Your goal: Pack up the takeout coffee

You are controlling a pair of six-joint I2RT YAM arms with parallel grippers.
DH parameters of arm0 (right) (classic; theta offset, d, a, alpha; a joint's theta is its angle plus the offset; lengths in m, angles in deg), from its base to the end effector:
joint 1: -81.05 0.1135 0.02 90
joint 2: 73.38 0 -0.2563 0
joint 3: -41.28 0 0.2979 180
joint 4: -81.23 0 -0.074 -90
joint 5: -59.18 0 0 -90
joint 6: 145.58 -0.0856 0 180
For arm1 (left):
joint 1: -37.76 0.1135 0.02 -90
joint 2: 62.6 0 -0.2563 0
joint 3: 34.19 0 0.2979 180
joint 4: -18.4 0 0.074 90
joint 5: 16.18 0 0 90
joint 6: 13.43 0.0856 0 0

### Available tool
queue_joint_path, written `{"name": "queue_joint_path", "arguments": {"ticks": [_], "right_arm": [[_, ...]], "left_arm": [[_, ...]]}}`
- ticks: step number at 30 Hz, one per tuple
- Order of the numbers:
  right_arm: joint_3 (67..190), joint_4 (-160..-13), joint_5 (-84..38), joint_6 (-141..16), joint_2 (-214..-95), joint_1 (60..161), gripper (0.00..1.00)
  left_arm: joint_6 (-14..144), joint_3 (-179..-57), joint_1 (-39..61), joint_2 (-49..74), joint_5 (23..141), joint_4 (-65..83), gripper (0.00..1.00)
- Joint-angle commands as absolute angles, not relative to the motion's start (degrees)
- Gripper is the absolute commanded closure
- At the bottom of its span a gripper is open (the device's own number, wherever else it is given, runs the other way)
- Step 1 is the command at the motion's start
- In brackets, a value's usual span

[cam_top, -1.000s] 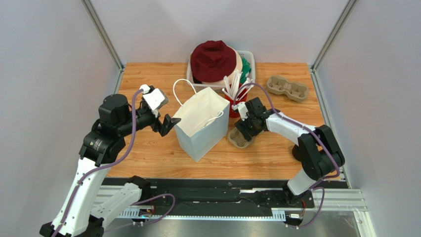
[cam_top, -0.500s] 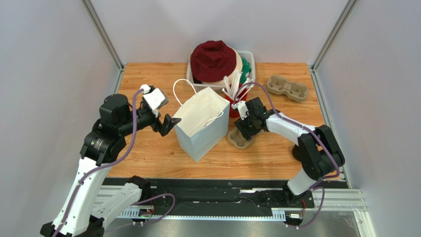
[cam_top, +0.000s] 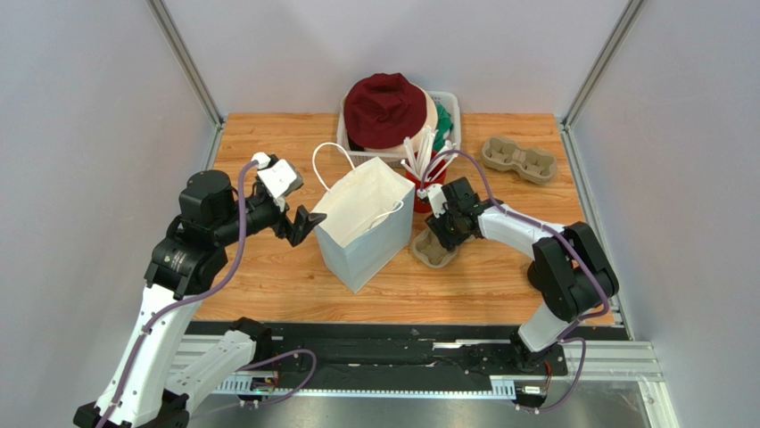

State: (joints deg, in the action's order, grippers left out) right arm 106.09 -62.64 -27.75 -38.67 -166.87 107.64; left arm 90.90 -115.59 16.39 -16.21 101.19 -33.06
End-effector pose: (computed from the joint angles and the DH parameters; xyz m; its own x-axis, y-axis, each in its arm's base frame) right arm 0.3242 0.1674 0.0820 -0.6383 -0.6443 -0.4213 -0.6825 0.7268 -0.0774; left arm 0.2009 -0.1209 0.4275 -0.0738 0.2649 -0.9614 0.7766 0.6201 0.1112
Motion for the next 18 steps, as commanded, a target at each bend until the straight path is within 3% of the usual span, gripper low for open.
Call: {"name": "queue_joint_path", "arguments": {"ticks": [1,3,13,18], "right_arm": [[106.7,-64.0,-27.8,-38.7,-165.1,107.2,0.57],[107.2,-63.3,-28.2,-39.0,-164.3,106.7,0.62],[115.3,-52.5,-32.6,-39.3,-153.1,105.1,0.60],[125.6,-45.7,-35.9,-39.3,-147.0,105.0,0.59]], "left_arm": [[90.3,-115.4,16.8,-16.9,102.5,-31.4,0.12],[90.3,-115.5,16.8,-16.9,102.5,-31.4,0.12],[92.0,-123.3,16.8,-15.1,100.1,-34.6,0.11],[96.4,-129.6,16.8,-13.7,96.0,-37.5,0.07]]}}
